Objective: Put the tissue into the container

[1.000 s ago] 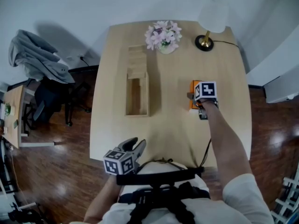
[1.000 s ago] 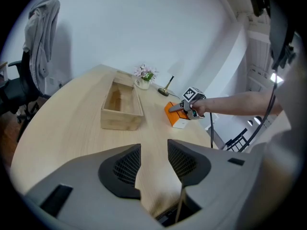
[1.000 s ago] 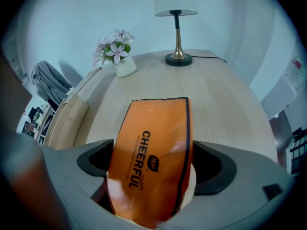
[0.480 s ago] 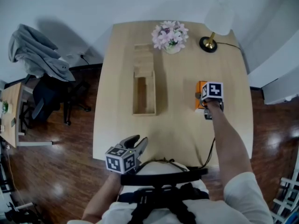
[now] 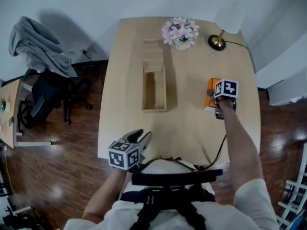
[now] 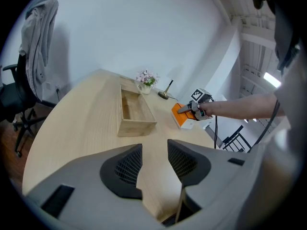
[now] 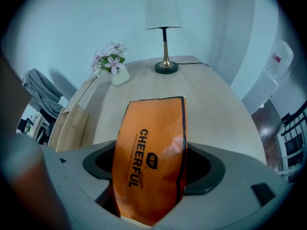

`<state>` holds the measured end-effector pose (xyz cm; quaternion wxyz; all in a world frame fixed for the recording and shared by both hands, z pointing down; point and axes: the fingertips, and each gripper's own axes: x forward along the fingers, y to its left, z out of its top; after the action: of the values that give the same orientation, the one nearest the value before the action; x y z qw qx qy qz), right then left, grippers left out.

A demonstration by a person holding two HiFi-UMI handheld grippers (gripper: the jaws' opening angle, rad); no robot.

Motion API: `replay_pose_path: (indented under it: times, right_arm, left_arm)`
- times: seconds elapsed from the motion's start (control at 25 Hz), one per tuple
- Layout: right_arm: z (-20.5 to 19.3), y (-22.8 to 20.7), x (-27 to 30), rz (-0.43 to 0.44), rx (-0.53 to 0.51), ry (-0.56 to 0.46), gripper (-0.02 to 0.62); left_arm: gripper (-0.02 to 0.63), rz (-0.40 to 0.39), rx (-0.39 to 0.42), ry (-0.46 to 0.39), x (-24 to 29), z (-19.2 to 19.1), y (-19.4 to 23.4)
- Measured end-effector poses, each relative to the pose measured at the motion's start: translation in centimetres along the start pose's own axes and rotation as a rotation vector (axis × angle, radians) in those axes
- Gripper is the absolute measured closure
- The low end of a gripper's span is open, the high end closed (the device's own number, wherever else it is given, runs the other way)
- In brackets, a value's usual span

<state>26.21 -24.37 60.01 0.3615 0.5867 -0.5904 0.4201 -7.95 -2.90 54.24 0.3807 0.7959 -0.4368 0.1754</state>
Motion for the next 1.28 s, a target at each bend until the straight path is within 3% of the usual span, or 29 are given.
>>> replay_pose_path:
  times: [0.4,1.28]
  right_arm:
    - [-1.1,1.8,-2.6,-0.004,0.013,0.001,0.189]
    - [0.2,15.7,-5.5,0.145,-0.108,-0.024,0.189]
  left_arm:
    - [0.437,-0.017,0.026,-0.01,-1.1,0.6,0.9]
    - [0.437,-0.031,0.046,-0.026,-3.7,0.5,3.3]
